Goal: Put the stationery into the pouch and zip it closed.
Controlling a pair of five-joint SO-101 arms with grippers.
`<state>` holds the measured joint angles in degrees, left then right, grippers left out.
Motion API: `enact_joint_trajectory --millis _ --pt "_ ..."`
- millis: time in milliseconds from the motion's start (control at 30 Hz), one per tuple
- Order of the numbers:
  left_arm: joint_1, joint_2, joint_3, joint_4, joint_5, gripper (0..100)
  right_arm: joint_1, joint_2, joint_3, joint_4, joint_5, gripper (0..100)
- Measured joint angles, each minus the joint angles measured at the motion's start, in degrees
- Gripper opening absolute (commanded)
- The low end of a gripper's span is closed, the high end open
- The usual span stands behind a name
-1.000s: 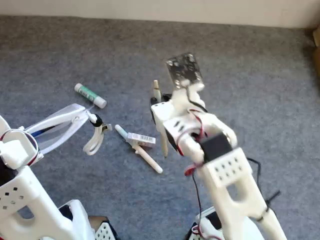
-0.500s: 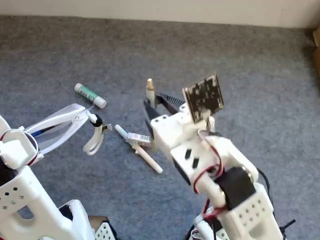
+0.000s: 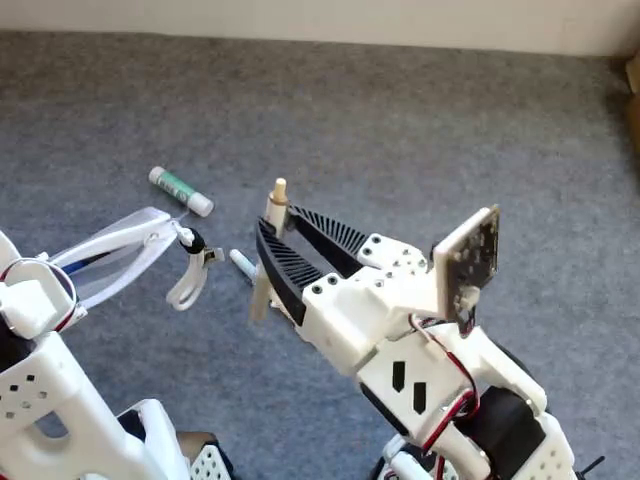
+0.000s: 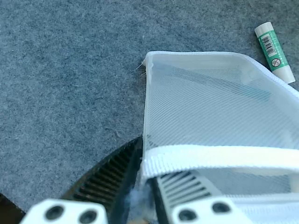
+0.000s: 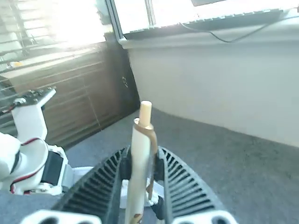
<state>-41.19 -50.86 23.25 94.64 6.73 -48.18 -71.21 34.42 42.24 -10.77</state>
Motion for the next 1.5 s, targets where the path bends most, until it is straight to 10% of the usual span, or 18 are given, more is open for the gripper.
enact_joint_trajectory --millis 467,933,1500 --pt "0.0 0.0 0.0 0.0 0.0 1 -9.49 -0.44 1.93 -11.52 -0.35 0.6" --pt "0.0 -0.7 1.32 0.0 0.0 1 -11.96 0.09 30.86 -61.36 -0.35 0.5" --pt "0.0 -0.7 1.32 0.0 0.0 1 -12.13 14.24 34.37 -81.32 -0.35 0.5"
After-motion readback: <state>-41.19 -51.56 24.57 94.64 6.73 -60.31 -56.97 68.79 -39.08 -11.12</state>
